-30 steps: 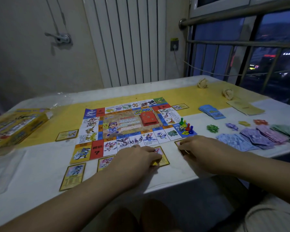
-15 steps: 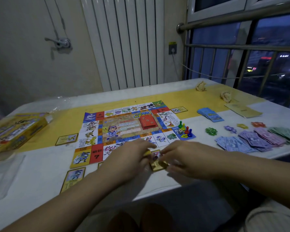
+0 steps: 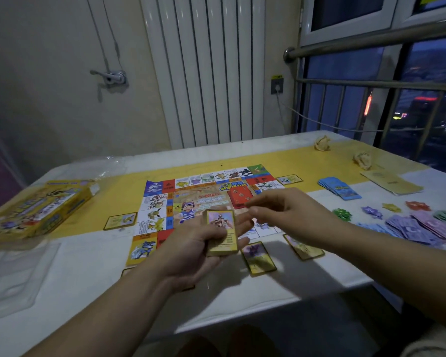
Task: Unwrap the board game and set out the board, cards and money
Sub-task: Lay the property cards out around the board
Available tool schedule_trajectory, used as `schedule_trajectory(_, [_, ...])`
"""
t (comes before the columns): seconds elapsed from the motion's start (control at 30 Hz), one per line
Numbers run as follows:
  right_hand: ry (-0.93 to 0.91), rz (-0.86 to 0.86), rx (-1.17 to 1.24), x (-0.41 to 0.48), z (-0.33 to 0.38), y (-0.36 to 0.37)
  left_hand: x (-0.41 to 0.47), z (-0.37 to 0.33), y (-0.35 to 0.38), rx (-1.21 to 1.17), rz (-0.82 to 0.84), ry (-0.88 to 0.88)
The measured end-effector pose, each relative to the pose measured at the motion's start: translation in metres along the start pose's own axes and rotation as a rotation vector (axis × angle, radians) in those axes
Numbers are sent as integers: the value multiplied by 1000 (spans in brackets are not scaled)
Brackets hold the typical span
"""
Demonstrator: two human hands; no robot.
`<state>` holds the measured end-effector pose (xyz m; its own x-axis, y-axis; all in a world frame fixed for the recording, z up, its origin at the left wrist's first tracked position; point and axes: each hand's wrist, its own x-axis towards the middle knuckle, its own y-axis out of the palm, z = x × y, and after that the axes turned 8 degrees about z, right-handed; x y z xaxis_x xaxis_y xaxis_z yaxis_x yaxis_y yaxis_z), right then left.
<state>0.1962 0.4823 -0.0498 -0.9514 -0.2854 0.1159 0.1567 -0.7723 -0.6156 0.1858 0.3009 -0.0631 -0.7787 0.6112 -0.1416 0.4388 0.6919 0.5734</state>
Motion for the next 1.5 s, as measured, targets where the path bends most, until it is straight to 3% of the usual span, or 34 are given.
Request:
schedule_trajectory(0.17, [91, 32, 312, 10, 7, 13, -5, 0, -4, 184, 18, 63])
schedule_trajectory(0.37, [137, 55, 402, 20, 7, 22, -9, -2, -7, 352, 63, 77])
schedule_trajectory(0.5, [117, 105, 372, 27, 14, 22, -7, -5, -12, 509, 12, 113])
schedule_trajectory(0.67, [53, 37, 298, 55, 24, 17, 3, -31, -21, 625, -72, 202])
schedule_trajectory(0.93, [153, 125, 368, 64, 7, 47, -12, -29, -59, 552, -183, 42])
schedule_trajectory(1.07, [186, 183, 400, 73, 15, 60, -22, -33, -70, 472, -197, 42])
schedule_trajectory(1.17, [195, 261, 356, 83, 28, 64, -29, -44, -81, 574, -231, 61])
schedule_trajectory(1.3, [81, 262, 153, 107, 49, 68, -38, -66, -97, 766, -239, 41])
schedule_trajectory(1.4, [-17, 257, 33, 133, 67, 75, -41, -85, -103, 760, -249, 77])
schedule_trajectory(1.5, [-75, 351, 60, 163, 82, 78, -37, -106, -119, 658, -369, 205])
